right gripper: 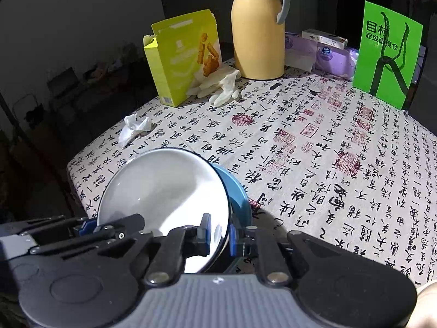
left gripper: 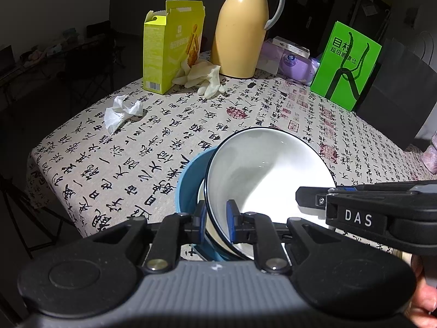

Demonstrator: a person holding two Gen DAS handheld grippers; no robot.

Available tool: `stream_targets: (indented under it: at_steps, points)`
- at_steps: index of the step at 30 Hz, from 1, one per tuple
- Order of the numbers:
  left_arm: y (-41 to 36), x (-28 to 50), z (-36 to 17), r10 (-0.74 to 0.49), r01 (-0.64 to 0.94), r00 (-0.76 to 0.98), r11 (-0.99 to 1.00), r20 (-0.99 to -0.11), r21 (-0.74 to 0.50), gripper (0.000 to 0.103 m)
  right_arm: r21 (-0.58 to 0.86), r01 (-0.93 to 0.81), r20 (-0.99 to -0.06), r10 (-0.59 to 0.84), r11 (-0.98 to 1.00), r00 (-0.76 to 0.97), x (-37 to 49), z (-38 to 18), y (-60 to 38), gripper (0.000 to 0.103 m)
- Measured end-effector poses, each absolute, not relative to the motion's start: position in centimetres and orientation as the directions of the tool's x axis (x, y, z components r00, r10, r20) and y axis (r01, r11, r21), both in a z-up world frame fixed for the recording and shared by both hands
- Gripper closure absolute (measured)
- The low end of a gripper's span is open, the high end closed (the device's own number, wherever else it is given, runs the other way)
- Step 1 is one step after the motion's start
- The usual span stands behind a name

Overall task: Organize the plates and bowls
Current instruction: 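Lower the held white bowl into the blue bowl with both tools, then open both tools to release the white bowl inside the blue bowl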

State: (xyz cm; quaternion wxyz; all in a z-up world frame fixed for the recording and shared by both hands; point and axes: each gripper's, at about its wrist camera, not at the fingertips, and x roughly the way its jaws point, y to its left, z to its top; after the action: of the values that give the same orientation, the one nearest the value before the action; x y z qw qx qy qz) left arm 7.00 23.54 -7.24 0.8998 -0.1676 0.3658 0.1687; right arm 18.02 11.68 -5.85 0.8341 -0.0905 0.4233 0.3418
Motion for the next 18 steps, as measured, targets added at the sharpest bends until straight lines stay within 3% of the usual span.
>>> stream_targets:
  at_steps: [18]
  points:
    - [23.99, 7.09, -6.96, 0.172, -0.431, 0.663, 0.883, -0.728, -0.184, 0.087, 0.109, -0.646, -0.756, 0.484, 0.756, 0.439, 17.72, -5.61, 11.87, 0.096]
